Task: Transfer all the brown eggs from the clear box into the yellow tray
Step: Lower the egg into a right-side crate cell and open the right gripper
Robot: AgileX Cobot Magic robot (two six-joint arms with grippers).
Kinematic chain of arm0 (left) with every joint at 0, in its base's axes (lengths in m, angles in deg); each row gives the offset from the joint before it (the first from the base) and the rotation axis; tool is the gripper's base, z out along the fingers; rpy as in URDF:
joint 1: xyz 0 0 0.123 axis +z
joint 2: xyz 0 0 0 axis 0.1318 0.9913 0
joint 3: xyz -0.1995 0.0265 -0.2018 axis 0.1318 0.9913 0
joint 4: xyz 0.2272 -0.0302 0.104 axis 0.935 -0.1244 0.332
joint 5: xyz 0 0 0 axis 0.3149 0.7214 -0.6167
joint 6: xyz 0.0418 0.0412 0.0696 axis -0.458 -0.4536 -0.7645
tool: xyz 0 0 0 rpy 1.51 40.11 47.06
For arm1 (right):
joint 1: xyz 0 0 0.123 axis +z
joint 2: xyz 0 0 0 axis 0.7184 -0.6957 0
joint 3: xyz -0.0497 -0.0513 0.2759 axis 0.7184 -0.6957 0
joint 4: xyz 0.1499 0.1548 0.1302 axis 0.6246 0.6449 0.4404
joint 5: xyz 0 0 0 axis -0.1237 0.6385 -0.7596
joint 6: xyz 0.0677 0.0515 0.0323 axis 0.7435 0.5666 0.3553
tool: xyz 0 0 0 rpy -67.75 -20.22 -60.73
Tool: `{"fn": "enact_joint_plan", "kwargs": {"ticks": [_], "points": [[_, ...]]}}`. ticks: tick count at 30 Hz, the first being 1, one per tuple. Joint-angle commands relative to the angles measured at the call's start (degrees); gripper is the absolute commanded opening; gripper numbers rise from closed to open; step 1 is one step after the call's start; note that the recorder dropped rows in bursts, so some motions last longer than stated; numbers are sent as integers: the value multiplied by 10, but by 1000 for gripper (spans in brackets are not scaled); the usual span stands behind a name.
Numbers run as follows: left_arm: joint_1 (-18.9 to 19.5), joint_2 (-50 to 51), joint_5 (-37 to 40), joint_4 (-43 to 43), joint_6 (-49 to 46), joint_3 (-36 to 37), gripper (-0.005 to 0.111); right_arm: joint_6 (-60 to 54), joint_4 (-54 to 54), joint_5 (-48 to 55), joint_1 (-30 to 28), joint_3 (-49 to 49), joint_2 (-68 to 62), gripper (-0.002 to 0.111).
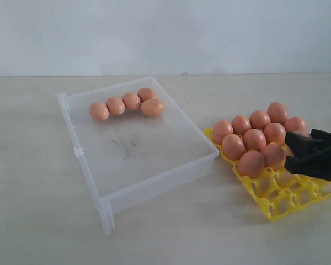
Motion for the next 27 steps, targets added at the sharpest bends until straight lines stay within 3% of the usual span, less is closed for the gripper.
{"fn": "enact_joint_plan", "kwargs": {"ticks": [1,12,27], "points": [[-2,2,-9,-3,-3,-1,4,-10,-57,-7,-5,38,-49,0],[-2,2,-9,-3,-3,-1,4,-60,-4,-7,-5,49,-76,0],[-2,2,-9,-3,-3,-1,4,-45,-5,-7,-5,85,-134,0]]}}
